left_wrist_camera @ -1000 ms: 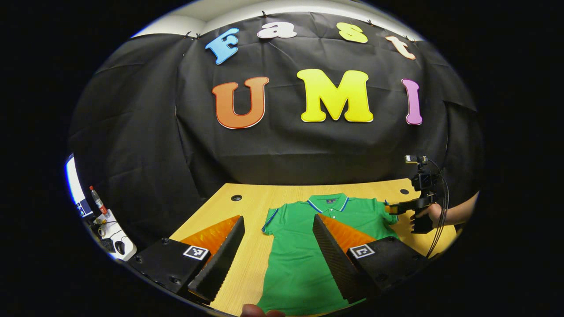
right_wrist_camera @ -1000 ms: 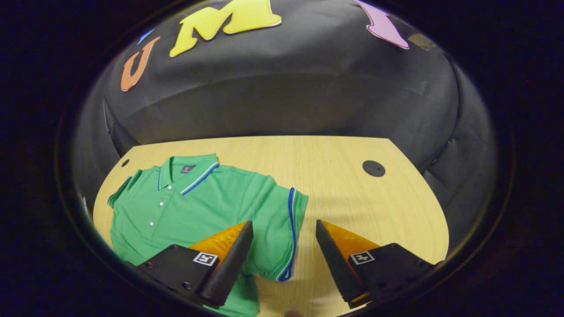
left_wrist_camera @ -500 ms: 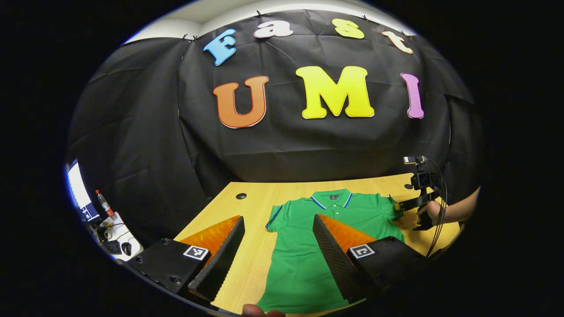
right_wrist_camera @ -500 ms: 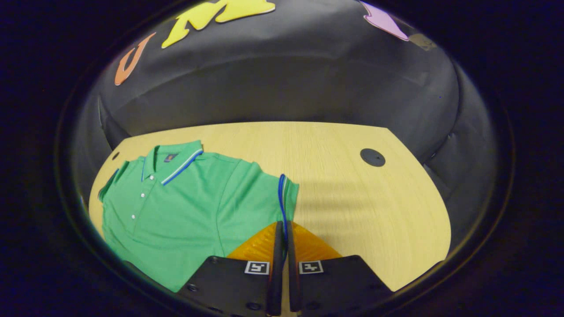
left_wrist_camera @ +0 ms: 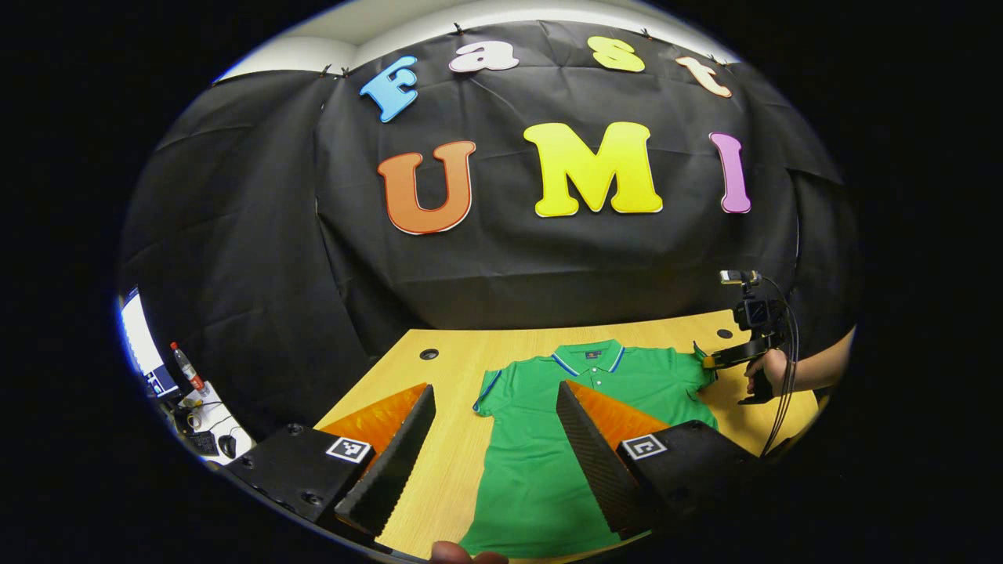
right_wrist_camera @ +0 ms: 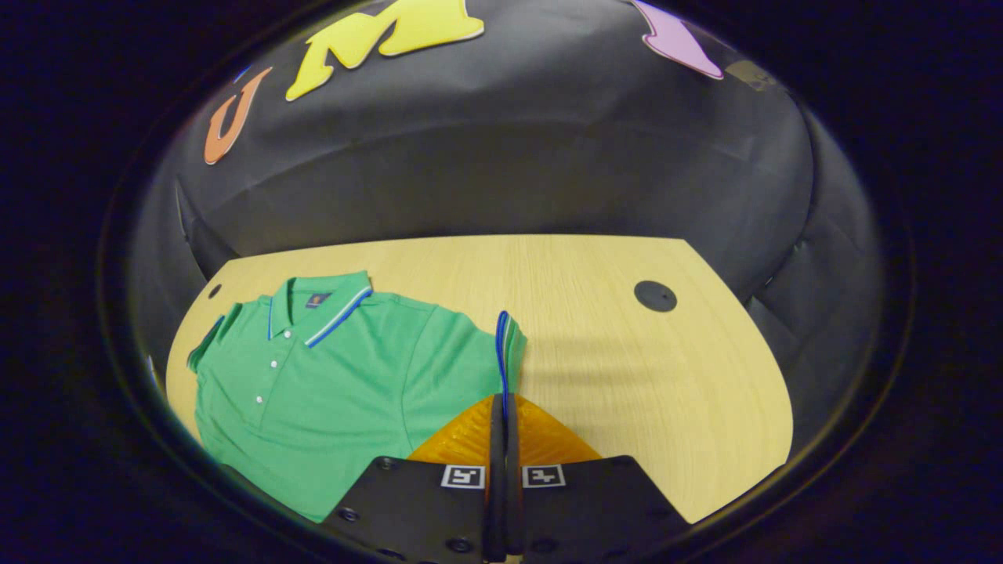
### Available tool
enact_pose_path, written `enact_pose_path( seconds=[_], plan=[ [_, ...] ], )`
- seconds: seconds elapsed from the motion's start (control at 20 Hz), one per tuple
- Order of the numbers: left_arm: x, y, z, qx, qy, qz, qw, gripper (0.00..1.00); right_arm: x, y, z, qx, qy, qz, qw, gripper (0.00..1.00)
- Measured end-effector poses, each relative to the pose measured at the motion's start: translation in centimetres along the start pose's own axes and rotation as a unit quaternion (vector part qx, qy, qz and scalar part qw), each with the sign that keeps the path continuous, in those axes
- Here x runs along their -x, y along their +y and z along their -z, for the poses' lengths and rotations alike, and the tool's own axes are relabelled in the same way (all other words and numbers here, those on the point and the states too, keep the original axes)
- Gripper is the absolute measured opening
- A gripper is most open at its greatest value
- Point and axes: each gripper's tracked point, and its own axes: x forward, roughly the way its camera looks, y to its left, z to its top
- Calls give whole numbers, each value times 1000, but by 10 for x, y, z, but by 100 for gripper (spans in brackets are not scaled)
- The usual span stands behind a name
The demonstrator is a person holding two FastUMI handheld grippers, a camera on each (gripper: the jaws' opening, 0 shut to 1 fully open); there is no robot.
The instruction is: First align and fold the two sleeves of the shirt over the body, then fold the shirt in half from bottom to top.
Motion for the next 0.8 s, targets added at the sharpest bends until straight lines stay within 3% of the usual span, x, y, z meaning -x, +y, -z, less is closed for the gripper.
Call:
enact_pose_path(
  seconds=[0.35,0.8],
  plan=[
    [9,30,0,26,-10,-22,999,100,32,62,-34,27,-33,-17,999,2],
    [26,88,17,46,-1,-59,997,100,10,153,-29,49,-15,-38,998,4]
  ],
)
